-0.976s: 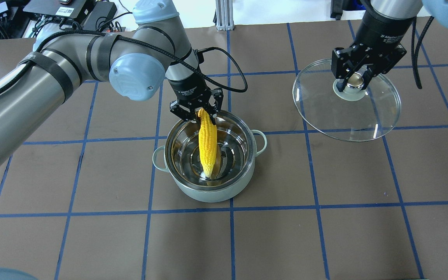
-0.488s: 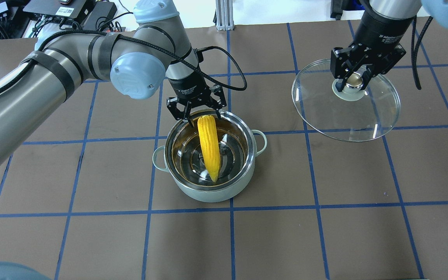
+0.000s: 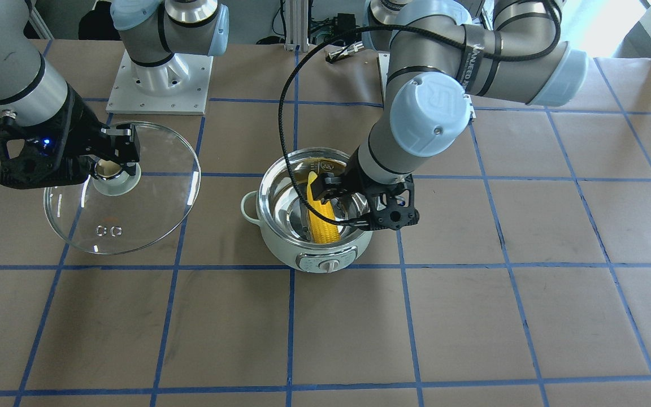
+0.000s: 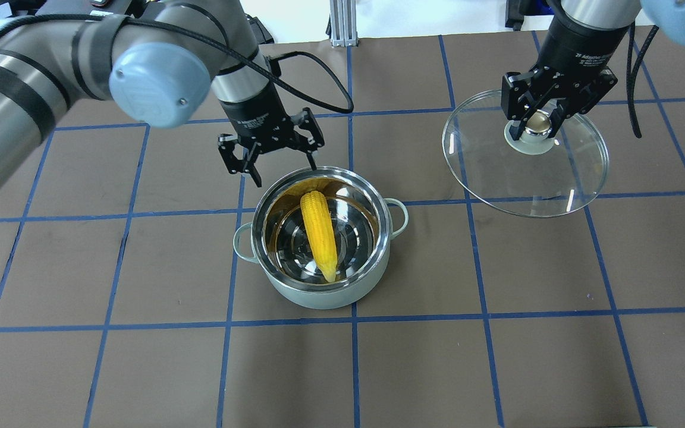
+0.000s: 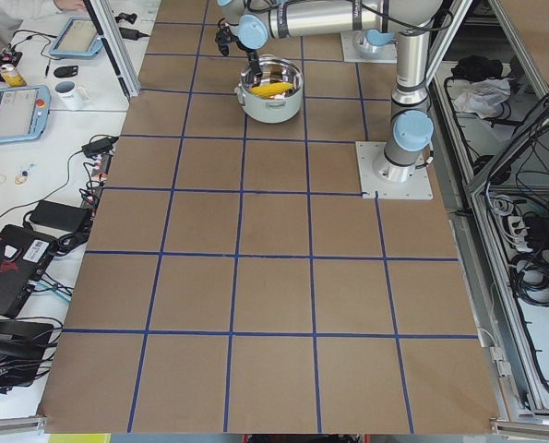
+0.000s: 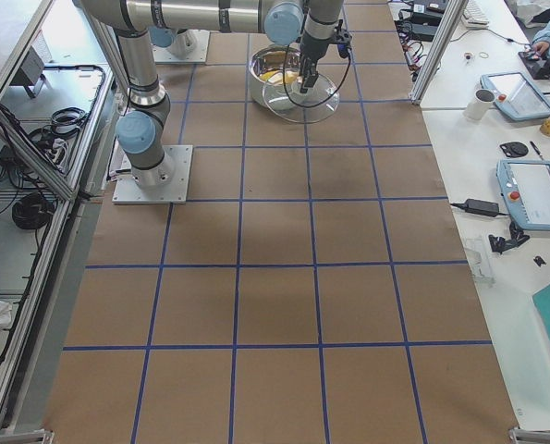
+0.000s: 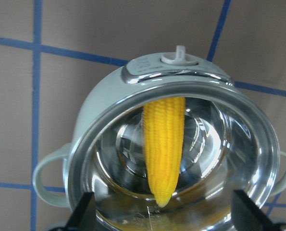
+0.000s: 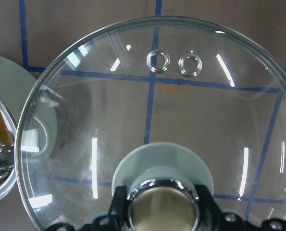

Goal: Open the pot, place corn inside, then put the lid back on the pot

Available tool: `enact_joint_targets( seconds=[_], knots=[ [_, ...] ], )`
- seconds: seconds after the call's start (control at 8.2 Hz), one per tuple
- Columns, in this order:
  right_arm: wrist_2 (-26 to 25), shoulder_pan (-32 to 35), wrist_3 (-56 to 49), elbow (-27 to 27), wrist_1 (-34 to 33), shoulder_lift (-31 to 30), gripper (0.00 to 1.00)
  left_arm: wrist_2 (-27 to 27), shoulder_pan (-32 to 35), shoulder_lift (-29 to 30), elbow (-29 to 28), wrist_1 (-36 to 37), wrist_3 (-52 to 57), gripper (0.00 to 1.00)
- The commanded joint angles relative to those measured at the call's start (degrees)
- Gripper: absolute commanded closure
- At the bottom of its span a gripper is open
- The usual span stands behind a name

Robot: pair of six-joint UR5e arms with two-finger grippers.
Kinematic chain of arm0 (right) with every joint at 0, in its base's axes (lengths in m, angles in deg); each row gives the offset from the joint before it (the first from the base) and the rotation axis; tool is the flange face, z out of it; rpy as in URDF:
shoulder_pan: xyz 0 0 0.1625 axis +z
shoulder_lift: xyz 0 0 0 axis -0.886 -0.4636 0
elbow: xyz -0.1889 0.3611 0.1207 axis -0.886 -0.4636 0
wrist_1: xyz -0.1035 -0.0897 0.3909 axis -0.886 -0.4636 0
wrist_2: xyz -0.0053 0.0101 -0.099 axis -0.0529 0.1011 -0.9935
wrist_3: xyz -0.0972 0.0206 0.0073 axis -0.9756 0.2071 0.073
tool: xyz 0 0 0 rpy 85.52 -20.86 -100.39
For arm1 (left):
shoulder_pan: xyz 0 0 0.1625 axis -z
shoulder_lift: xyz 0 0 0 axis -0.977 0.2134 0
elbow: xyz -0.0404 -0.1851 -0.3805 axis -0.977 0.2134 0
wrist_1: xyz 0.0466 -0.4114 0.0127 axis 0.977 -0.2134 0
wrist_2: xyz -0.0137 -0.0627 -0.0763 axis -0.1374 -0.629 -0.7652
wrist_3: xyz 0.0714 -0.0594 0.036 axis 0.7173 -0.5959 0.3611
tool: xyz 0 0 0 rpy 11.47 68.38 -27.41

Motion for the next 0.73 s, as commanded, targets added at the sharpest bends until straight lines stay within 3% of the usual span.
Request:
enact_joint_targets(
  seconds=[0.0, 0.24, 0.61],
  knots=[
    [0.20, 3.72, 6.28, -0.09, -0.35, -0.46, 1.00, 6.99, -6.63, -2.54, -6.75, -4.12, 6.00, 0.00],
    [1.33, 10.56, 16.45, -0.18, -2.53, 0.06, 1.00, 13.04, -9.89, -2.89, -10.63, -5.62, 13.94, 0.00],
    [4.49, 23.56, 28.97, -0.18, -10.69, 3.48, 1.00, 15.18, -10.16, -5.60, -10.91, -5.63, 24.56, 0.00]
  ],
)
